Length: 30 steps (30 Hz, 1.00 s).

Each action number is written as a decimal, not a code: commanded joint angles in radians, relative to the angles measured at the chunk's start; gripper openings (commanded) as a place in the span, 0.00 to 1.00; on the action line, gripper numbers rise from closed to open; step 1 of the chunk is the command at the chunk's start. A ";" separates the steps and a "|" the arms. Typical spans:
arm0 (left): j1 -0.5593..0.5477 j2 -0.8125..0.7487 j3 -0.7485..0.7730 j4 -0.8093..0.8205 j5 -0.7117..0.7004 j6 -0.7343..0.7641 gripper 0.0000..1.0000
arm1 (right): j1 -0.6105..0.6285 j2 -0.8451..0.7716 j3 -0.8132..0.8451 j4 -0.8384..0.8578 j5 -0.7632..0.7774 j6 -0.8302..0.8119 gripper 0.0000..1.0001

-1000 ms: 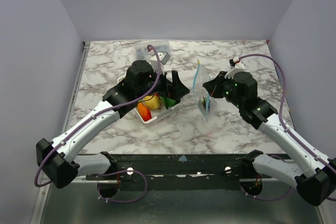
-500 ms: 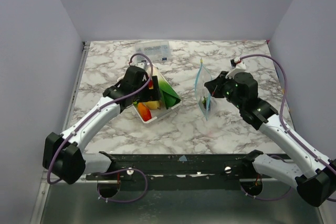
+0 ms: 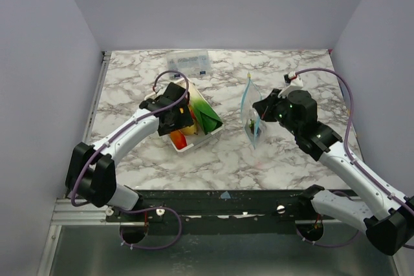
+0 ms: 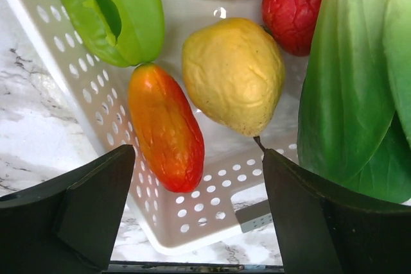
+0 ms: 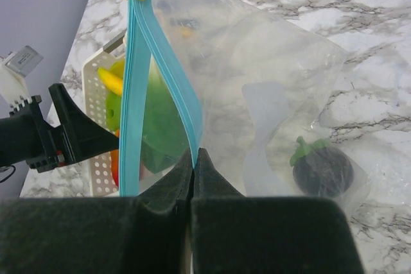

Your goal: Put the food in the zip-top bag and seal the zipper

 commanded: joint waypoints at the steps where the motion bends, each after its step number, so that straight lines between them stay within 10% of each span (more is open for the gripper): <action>1: -0.002 0.060 0.072 0.004 -0.020 -0.024 0.80 | 0.005 -0.017 -0.019 -0.003 0.030 -0.012 0.01; 30: 0.001 0.312 0.153 0.071 -0.017 -0.048 0.75 | 0.005 -0.016 -0.026 0.003 0.008 -0.007 0.01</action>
